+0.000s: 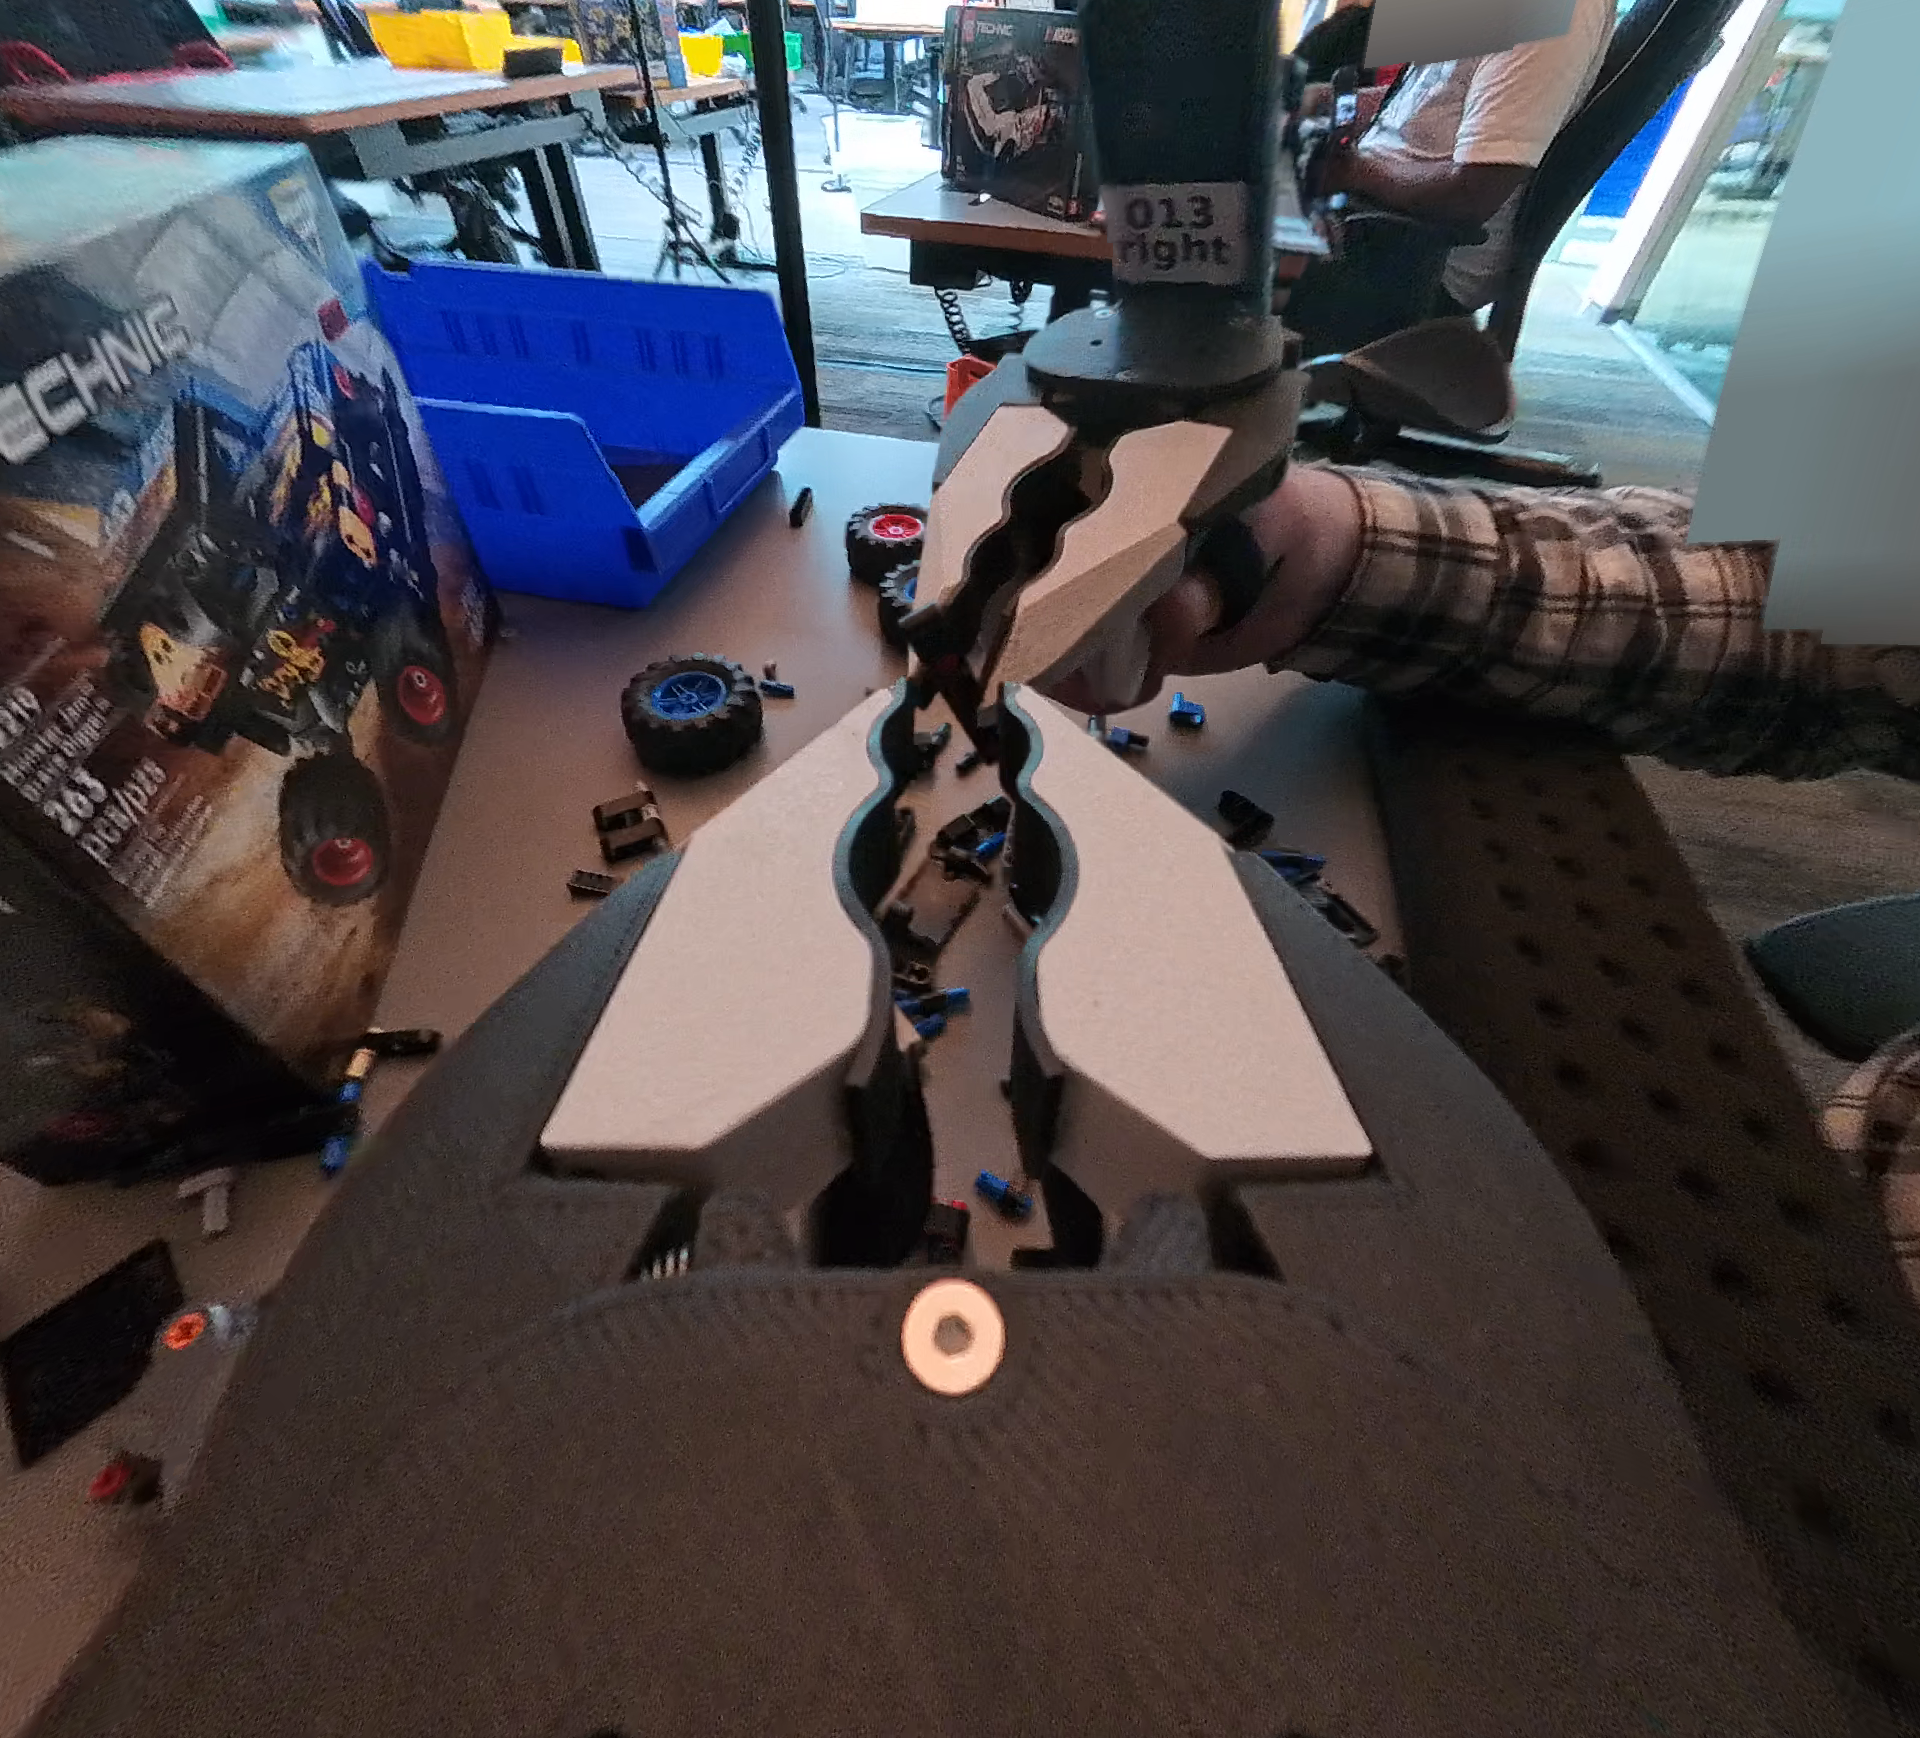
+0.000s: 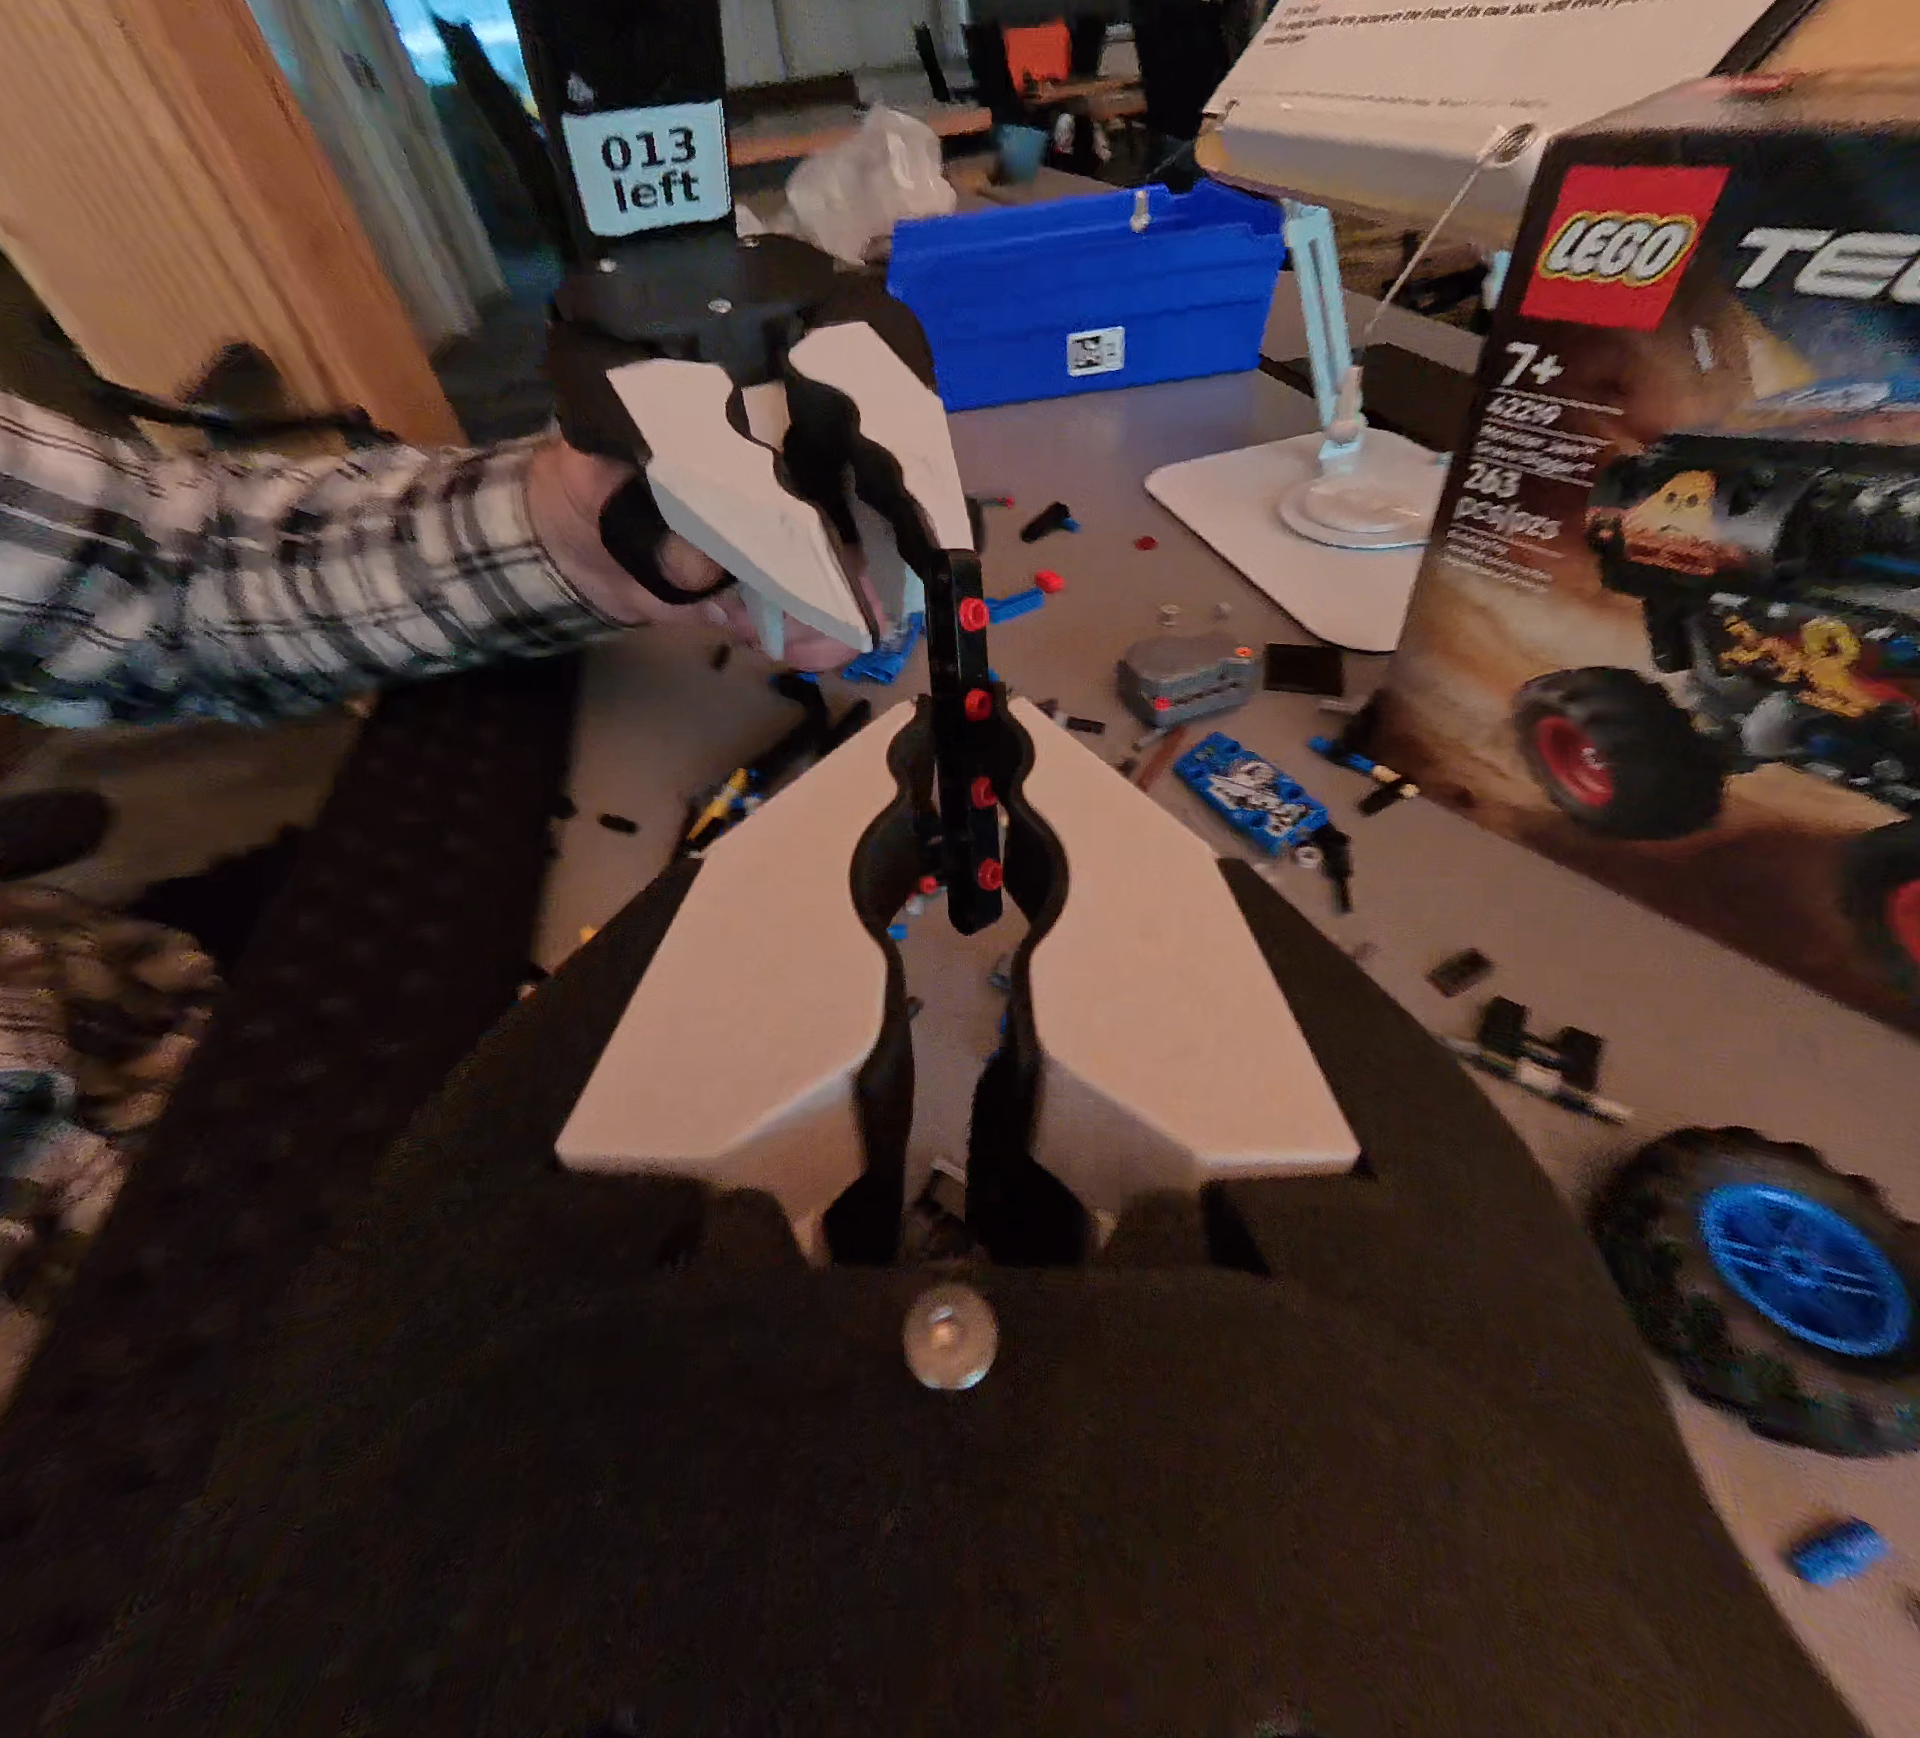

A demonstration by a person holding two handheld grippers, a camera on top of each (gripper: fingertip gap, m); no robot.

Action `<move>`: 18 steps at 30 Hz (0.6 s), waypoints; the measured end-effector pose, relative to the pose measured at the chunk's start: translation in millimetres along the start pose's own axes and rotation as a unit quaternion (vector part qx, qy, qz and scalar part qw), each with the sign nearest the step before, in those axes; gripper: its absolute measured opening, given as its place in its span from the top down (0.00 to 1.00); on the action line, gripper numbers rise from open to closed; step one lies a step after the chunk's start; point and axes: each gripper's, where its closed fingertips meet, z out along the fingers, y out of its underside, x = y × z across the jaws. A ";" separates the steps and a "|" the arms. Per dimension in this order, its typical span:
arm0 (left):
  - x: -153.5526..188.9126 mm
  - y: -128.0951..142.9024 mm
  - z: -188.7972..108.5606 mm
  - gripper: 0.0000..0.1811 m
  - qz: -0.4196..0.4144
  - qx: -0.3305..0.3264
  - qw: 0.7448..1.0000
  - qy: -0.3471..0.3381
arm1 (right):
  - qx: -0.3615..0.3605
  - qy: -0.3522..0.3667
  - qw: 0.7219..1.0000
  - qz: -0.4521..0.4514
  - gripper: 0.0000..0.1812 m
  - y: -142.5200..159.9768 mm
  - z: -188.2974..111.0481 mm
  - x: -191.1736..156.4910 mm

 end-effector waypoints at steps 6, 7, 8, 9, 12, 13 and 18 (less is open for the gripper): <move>0.7 -0.6 2.3 0.98 0.075 -0.010 0.996 -0.038 | 0.024 -0.064 0.996 0.064 0.96 -2.5 1.0 -10.0; -0.5 -1.5 1.3 0.98 0.076 -0.008 0.996 -0.041 | 0.027 -0.071 0.995 0.069 0.96 -3.5 0.6 -11.3; -0.2 -3.2 0.4 0.98 0.072 -0.002 0.997 -0.038 | 0.029 -0.074 0.994 0.071 0.96 -3.8 0.3 -11.9; -0.1 -4.5 -0.2 0.98 0.067 0.002 0.997 -0.035 | 0.029 -0.076 0.994 0.071 0.96 -3.9 0.4 -12.4; 2.3 -5.8 0.1 0.98 0.070 0.008 0.997 -0.033 | 0.029 -0.082 0.994 0.072 0.96 -4.1 0.2 -14.2; 3.1 -6.1 0.3 0.98 0.069 0.010 0.997 -0.031 | 0.028 -0.082 0.994 0.070 0.96 -4.2 0.2 -14.8; 3.4 -5.7 0.6 0.96 0.059 0.012 0.998 -0.026 | 0.013 -0.070 0.997 0.039 0.96 -2.2 0.6 -16.8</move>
